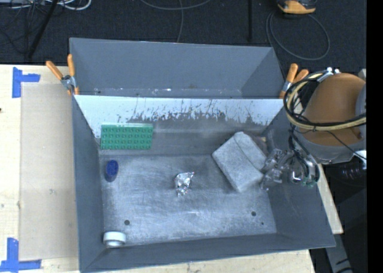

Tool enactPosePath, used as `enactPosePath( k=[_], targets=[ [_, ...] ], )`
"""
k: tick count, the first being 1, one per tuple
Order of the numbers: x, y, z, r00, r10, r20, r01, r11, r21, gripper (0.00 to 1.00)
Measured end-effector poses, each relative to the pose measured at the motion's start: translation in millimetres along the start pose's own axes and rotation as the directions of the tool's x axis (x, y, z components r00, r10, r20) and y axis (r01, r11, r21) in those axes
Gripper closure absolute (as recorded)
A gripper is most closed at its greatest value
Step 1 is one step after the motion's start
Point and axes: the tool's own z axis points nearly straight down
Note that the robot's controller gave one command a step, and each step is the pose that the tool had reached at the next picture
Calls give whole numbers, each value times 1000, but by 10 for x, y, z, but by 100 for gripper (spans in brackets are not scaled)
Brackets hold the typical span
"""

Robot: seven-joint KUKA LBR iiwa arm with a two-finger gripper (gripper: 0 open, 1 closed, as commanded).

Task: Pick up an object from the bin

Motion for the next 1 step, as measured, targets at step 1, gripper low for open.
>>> enactPosePath(
  k=[1],
  targets=[
    [-59,-14,-581,1000,-28,5,28,1000,0,100]
  ],
)
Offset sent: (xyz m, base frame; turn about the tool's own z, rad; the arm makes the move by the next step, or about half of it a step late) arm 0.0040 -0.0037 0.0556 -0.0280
